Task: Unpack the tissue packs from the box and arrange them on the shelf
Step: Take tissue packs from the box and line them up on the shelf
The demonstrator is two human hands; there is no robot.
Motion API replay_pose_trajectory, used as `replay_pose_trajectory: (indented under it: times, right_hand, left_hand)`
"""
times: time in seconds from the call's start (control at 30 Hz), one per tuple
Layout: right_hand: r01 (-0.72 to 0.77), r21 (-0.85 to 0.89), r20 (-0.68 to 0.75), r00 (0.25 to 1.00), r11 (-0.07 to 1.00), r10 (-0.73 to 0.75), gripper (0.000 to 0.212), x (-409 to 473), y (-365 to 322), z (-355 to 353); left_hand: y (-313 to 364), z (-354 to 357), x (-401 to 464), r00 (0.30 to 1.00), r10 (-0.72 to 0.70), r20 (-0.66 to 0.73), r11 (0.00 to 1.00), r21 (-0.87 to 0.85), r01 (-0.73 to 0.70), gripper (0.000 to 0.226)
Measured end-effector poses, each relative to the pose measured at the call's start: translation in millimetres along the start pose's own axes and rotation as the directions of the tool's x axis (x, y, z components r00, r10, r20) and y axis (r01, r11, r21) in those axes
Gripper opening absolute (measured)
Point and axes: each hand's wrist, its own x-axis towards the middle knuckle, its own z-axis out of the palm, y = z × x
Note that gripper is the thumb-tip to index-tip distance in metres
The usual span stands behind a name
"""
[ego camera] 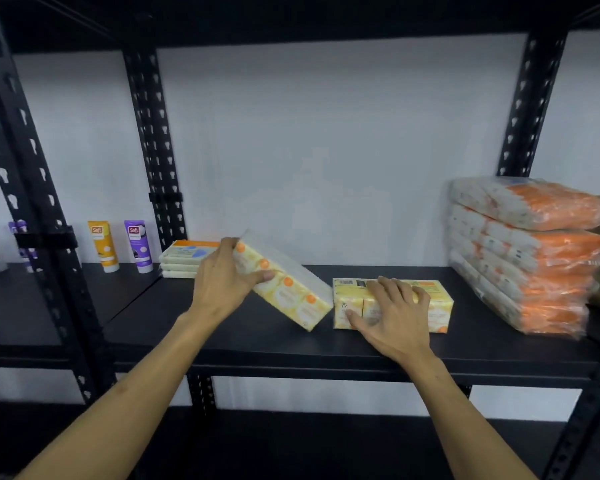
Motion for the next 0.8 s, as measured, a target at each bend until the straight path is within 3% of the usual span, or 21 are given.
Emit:
replay_pose_trajectory:
  times: [0.1,0.27,0.47,0.7,0.8]
  right_hand:
    - [0.021,-0.045,0.049,0.999,0.999,-0.019,0.075,-0.8,0.5,-1.5]
    - [0.003,-0.095,0.227,0.974,0.995,0.019,0.074,8.8,-2.1,-12.4]
    - [-0.072,-0.051,0.197,0.977,0.996,0.081,0.065,18.1,-9.6,-19.5]
    - [-0.276,0.294,0.076,0.961,0.915,0.265,0.056,33.4,-30.2,-39.2]
    - [-0.357,0.631,0.096,0.917,0.688,0.388,0.049,47.4,-42.2,-58.1]
  left_hand:
    - [-17.2,11.7,-7.8,0.995,-0.096,0.037,0.984,-0.147,0.1,0.095]
    - [-35.1,22.6,-24.6,0.985,-0.138,0.105,0.955,-0.25,0.16,0.103]
    - [-48.7,30.1,-28.8,0.966,-0.199,0.167,0.929,-0.282,0.24,0.096]
    - [-54.3,32.4,-31.8,0.968,-0.212,0.138,0.929,-0.279,0.243,0.094]
    - [-53.7,32.7,-32.5,0.969,-0.213,0.127,0.931,-0.274,0.241,0.091]
